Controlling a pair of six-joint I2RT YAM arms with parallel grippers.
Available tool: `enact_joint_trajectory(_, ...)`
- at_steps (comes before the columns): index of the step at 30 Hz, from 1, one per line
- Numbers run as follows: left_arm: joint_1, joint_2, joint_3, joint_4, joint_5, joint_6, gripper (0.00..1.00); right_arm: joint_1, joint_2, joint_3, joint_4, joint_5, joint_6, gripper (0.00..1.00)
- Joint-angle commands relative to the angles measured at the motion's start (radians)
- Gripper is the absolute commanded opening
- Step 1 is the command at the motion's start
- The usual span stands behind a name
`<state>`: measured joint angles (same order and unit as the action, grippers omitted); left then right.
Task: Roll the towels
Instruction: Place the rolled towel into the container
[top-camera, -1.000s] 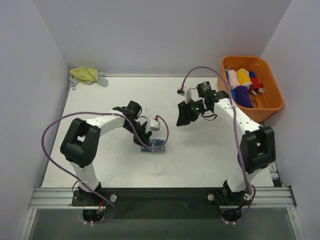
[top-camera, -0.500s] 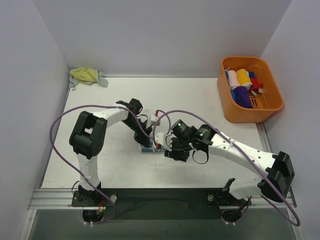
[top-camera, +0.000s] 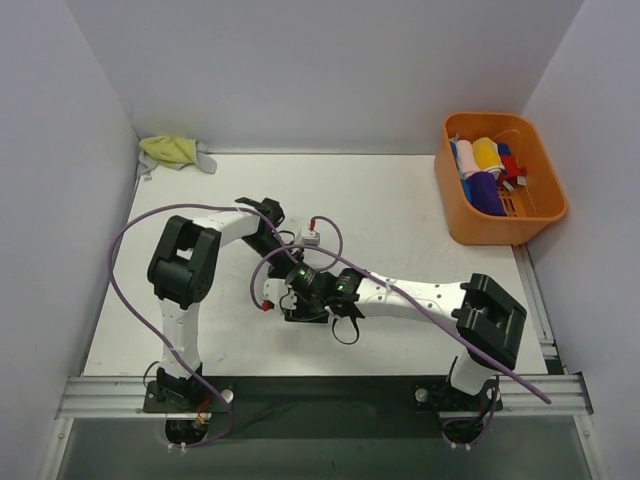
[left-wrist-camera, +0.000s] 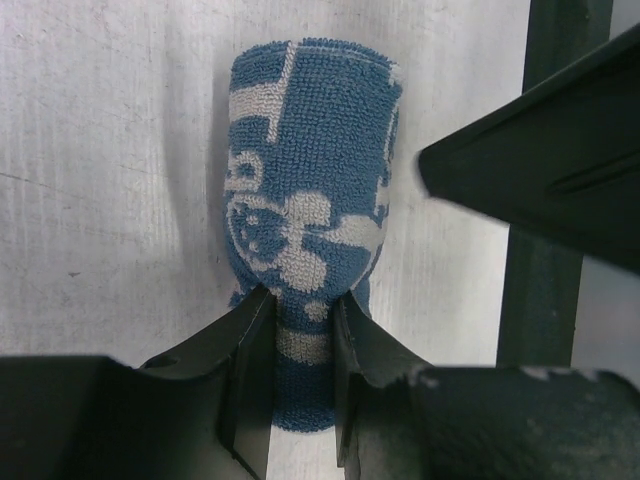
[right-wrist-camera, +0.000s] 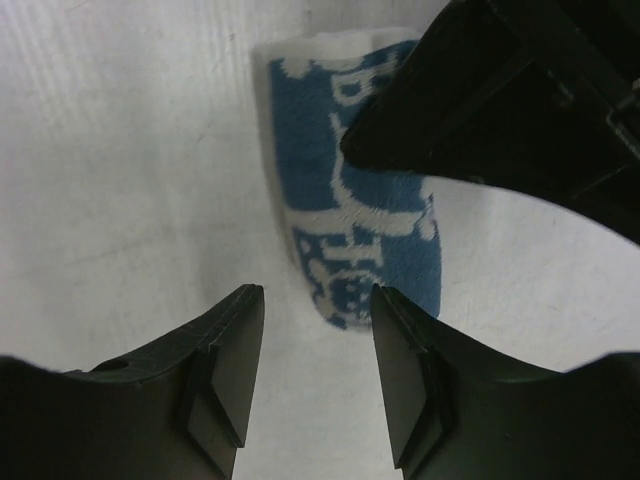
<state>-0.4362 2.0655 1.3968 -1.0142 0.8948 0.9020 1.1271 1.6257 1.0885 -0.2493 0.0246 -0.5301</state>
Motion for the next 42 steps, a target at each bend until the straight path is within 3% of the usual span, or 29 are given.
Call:
enact_joint_trajectory(1,0.002,0.077,-0.016,-0.029,-0.134,0.067,0.11,-0.001,0.043,0.014,0.157,0.104,-0.025,0.49)
enact_joint_trajectory(19,0.017,0.142,0.071,-0.106,-0.092,0.094,0.11,-0.078,0.198,-0.082,0.281,0.028,-0.064,0.61)
enact_joint_trajectory(22,0.022,0.163,0.096,-0.138,-0.089,0.106,0.12,-0.075,0.203,-0.108,0.318,0.044,-0.079,0.64)
enact_joint_trajectory(26,0.028,0.186,0.123,-0.172,-0.079,0.118,0.11,-0.063,0.183,-0.130,0.369,0.090,-0.103,0.78)
enact_joint_trajectory(32,0.030,0.197,0.134,-0.198,-0.069,0.143,0.11,-0.061,0.164,-0.127,0.398,0.133,-0.110,0.78)
enact_joint_trajectory(42,0.030,0.235,0.179,-0.319,-0.050,0.233,0.14,-0.107,0.249,-0.116,0.317,0.023,-0.108,0.71)
